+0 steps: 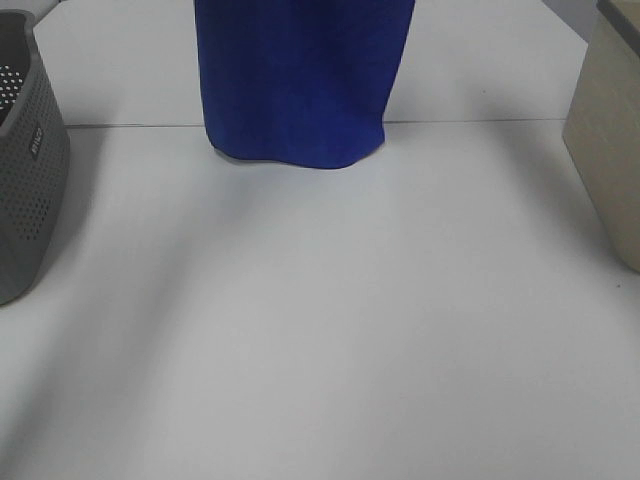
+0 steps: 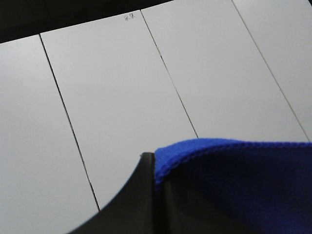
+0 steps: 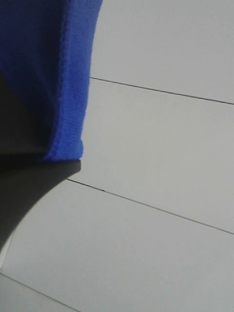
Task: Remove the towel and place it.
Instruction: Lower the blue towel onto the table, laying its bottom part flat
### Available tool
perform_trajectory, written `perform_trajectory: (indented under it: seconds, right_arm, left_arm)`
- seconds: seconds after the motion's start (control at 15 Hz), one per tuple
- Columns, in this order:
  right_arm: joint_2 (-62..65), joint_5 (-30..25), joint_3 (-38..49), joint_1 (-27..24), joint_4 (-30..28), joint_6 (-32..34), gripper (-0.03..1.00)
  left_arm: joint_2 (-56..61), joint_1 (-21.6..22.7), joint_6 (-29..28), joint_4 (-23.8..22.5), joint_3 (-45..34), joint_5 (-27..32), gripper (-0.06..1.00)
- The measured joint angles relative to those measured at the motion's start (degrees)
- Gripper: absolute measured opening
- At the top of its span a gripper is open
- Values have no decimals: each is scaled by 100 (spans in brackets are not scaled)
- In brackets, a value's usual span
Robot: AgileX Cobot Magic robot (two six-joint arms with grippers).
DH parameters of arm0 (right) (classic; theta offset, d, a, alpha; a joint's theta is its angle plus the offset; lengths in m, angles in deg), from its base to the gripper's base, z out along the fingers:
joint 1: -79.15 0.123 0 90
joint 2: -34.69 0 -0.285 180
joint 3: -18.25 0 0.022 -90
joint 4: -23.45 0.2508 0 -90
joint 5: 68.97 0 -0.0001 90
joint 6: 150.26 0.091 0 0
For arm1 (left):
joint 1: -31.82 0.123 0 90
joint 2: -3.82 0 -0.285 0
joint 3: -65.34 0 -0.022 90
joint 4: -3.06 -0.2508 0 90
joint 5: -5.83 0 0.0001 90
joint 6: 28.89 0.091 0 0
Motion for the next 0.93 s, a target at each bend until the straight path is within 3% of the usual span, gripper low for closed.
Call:
perform_trajectory:
  seconds: [0.27, 0.93]
  right_arm:
    - [-23, 424, -17, -229, 34, 0, 1]
    - [-201, 682, -17, -453, 160, 0, 1]
  left_arm:
    - [-487, 23, -29, 0, 756, 115, 0]
    - [-682, 57, 23, -6, 779, 52, 0]
